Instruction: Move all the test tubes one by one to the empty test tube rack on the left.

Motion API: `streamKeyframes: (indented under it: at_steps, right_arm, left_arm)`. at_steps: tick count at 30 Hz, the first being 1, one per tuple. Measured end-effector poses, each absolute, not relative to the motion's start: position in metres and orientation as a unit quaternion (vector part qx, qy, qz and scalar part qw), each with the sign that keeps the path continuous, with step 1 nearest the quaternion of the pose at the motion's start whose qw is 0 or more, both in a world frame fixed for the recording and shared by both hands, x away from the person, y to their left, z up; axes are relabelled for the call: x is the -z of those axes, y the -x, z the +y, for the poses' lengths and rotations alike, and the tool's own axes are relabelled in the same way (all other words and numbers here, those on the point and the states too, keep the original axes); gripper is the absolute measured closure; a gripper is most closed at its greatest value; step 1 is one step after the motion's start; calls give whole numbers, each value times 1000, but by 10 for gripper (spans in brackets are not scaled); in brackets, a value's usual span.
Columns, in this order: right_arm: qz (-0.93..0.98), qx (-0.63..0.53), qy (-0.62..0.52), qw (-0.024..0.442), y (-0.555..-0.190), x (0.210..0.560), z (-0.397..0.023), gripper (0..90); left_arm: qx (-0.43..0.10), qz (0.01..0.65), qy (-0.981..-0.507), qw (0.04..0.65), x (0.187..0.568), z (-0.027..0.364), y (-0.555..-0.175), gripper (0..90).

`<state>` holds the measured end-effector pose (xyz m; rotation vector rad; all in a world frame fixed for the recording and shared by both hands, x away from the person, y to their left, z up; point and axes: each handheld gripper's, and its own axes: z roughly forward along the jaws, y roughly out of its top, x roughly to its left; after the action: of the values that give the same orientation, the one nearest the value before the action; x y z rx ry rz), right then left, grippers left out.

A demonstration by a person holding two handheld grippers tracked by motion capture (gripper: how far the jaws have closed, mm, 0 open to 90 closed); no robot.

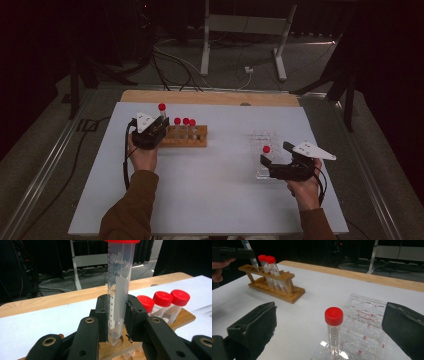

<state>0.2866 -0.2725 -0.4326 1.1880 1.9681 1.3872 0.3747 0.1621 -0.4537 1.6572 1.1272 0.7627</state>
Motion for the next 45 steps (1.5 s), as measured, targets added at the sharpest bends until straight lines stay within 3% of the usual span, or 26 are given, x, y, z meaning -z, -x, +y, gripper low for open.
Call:
streamKeyframes:
  at_steps: [34, 38, 45]
  right_arm:
    - [714, -505, -429, 225, -286, 433, -272, 0]
    - [714, -505, -429, 225, -286, 433, -271, 0]
    - [712, -506, -431, 226, -286, 432, -273, 0]
  left_arm:
    - [-296, 476, -702, 440, 476, 157, -376, 720]
    - [-294, 480, -700, 440, 476, 158, -376, 650]
    - [-273, 484, -700, 449, 475, 163, -372, 403]
